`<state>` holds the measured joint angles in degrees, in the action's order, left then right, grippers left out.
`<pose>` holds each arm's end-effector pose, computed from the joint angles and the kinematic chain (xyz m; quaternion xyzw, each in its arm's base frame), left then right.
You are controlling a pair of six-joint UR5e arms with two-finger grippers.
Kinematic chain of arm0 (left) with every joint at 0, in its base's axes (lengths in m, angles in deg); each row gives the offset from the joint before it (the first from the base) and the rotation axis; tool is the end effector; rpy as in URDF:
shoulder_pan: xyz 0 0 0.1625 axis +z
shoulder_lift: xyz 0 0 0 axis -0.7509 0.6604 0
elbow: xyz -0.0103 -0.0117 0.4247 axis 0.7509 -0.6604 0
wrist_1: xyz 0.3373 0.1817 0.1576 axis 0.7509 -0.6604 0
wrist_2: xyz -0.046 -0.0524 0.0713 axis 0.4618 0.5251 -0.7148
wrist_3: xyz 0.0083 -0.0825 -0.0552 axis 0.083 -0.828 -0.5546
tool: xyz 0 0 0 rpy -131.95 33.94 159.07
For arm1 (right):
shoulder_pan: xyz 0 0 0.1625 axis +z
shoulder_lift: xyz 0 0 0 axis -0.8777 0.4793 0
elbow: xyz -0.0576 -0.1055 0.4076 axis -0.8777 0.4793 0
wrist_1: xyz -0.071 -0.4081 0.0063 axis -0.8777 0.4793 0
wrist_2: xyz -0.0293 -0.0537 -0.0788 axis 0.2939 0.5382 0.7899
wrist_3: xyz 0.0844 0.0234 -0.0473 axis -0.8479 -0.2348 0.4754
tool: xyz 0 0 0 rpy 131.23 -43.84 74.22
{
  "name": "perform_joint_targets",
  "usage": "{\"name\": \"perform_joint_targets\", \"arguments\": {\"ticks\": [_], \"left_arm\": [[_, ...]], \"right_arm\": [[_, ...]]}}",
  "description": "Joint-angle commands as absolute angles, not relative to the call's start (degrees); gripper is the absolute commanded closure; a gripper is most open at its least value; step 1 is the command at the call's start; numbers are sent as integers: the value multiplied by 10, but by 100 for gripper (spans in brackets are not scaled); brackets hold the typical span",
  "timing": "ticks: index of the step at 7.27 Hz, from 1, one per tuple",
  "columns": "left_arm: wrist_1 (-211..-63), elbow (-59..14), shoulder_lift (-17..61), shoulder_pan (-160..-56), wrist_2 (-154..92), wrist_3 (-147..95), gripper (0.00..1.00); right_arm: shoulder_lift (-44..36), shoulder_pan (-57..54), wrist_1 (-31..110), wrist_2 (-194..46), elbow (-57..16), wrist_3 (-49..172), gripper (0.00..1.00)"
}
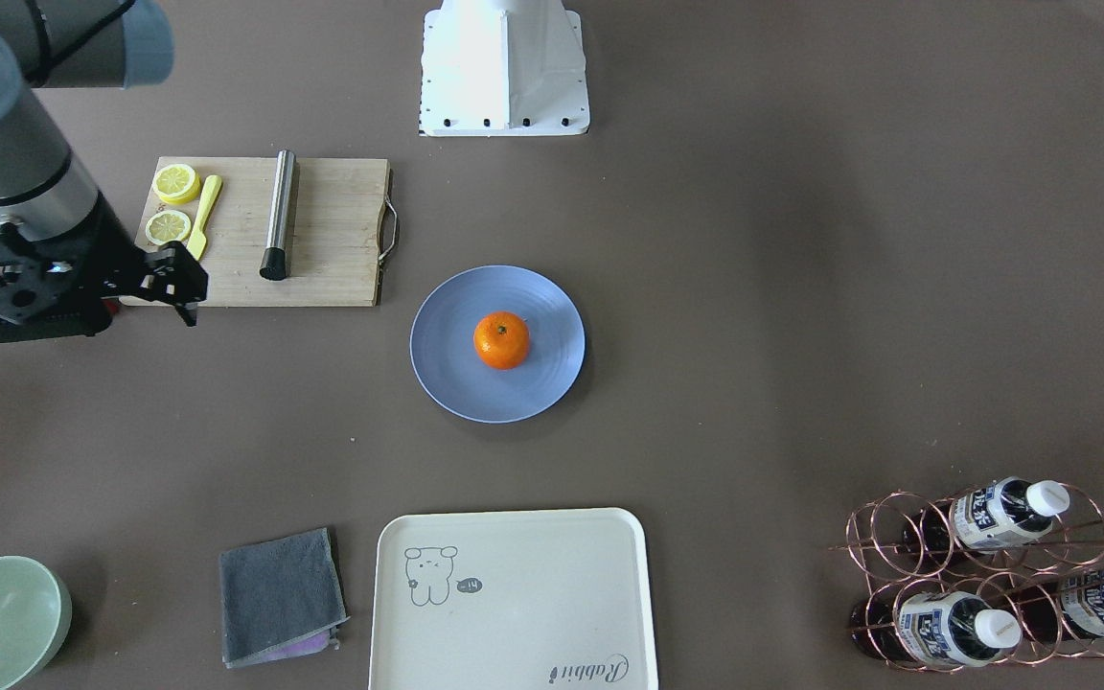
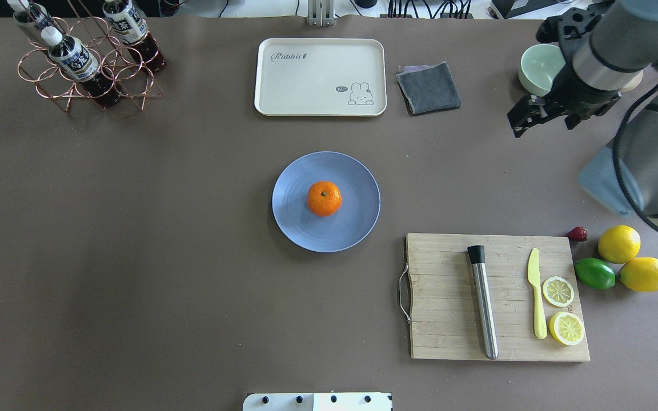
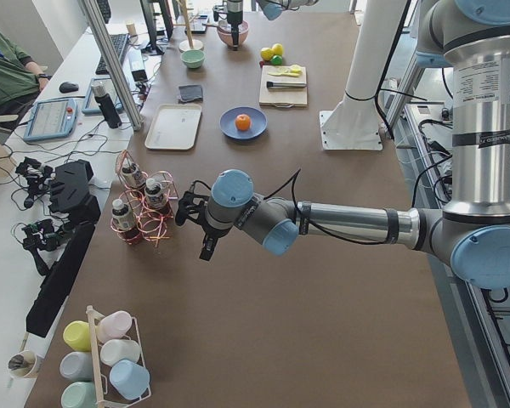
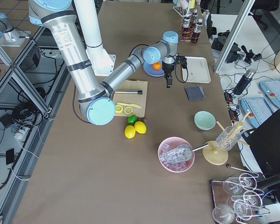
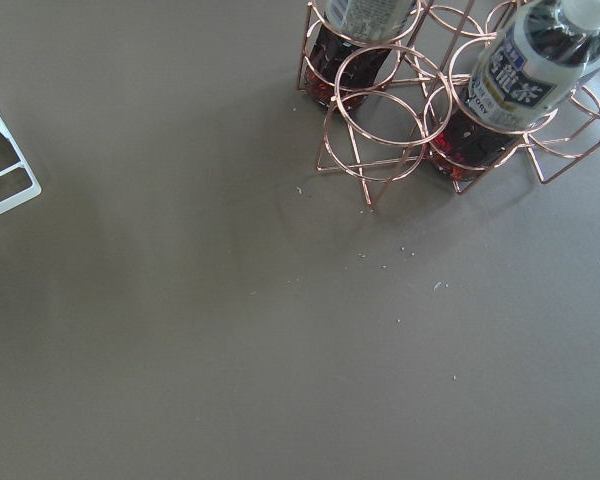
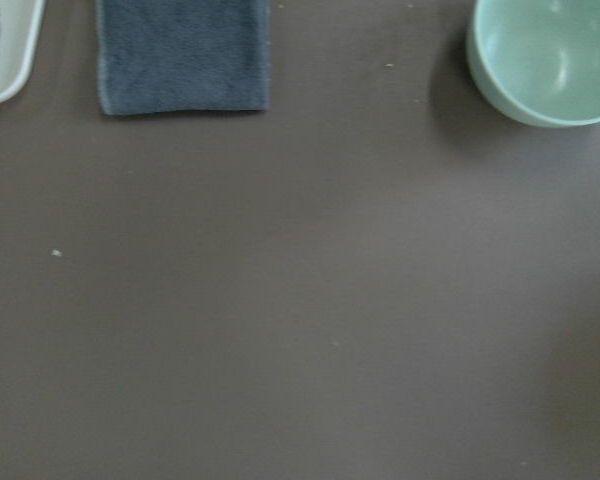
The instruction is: Pick orange to plate
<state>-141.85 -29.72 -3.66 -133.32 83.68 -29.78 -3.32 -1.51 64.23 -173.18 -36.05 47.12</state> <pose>-0.0174 -0.4742 0.5715 0.1825 0.4220 0.0120 0.8880 -0.2211 -0.5400 0.3475 0.0578 -0.3484 -0.0594 0.9337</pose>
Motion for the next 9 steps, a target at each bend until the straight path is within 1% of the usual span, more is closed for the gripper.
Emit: {"name": "perform_joint_targets", "arguments": {"ticks": [1,2,3,6,9], "left_arm": [[-1315,-299,-41,-1391,836,-160,1],[-1253,-300,-36,-1426,832,-90,1],[-1220,-301,-34,-1435,822,-63,1],[-1218,-294,-46,-1433,794,-56,1],[-1225,-254,-40,-1431,799,-60,1]], "right_arm": [[64,117,643,-1789,-351,683,0],[99,171,644,-1799,-343,762,0],[134,211,643,-1800,-329,826,0],[199,292,644,-1801,-326,863,0],[226,328,643,-1808,-328,875,0]]}}
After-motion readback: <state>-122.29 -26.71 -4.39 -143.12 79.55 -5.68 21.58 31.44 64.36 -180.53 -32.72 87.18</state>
